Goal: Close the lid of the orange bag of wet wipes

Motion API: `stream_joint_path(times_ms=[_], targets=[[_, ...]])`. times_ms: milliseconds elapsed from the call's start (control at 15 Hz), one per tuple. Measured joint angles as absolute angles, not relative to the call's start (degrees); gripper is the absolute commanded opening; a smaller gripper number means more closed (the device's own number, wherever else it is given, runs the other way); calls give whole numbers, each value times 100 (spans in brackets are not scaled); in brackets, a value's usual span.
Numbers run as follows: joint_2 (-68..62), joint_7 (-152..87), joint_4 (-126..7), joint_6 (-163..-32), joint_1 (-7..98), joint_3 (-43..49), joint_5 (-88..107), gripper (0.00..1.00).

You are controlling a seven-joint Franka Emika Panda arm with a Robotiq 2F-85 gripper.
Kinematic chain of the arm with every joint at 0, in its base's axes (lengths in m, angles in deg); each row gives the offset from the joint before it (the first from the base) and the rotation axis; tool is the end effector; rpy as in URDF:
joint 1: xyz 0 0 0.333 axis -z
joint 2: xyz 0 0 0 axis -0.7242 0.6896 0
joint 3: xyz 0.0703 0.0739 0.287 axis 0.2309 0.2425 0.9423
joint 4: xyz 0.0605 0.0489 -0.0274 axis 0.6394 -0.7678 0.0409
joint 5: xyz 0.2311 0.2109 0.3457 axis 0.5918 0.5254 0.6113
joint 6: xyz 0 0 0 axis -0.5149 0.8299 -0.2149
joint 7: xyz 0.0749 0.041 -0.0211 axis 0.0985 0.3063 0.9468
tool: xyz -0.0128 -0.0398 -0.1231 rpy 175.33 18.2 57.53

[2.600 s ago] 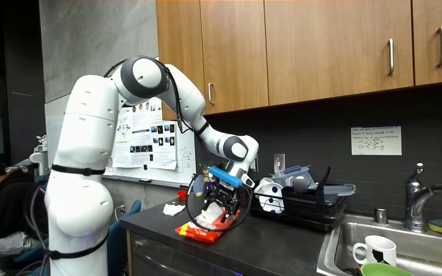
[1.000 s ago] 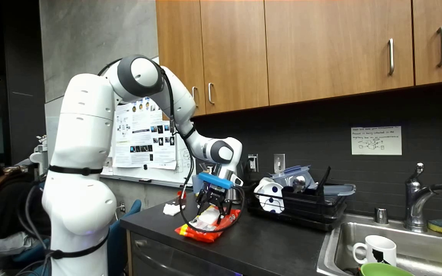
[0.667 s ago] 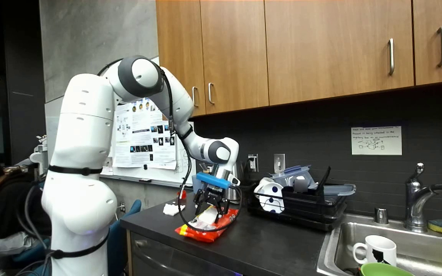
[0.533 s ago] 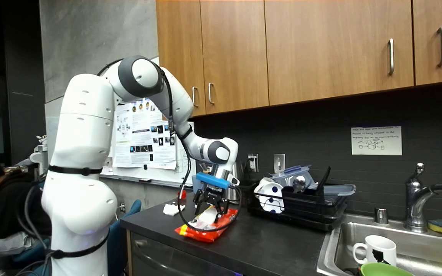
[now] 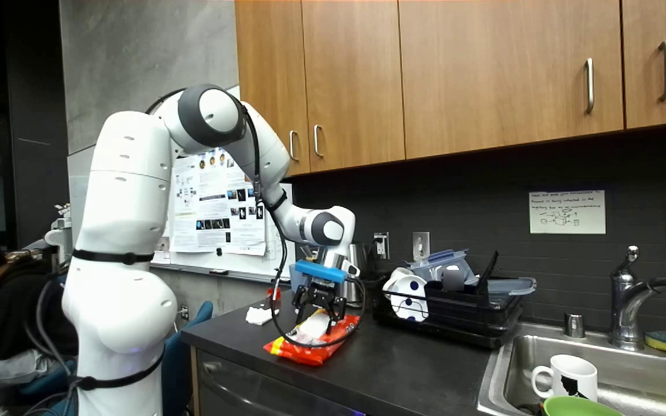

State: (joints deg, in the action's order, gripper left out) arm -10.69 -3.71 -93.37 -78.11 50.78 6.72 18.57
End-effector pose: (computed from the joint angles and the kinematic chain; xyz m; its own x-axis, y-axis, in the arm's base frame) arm 0.5483 -0.0367 0.2024 0.9120 0.2970 -0.2830 0.2450 -0.9476 -0.2049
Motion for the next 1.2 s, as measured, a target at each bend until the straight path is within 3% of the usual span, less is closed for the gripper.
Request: stream_joint_path(times_ms=[667,733,867,1200], targets=[[-1441,-366,-9502,-8135,5049,679,1826,100],[-1510,-366,-9524,-8135,5050,673,1826,75],[-1639,-365,-9564,-8133,5051,650,1829,69],[-1840,-311,-9675,-8133,5053,567,1855,30]])
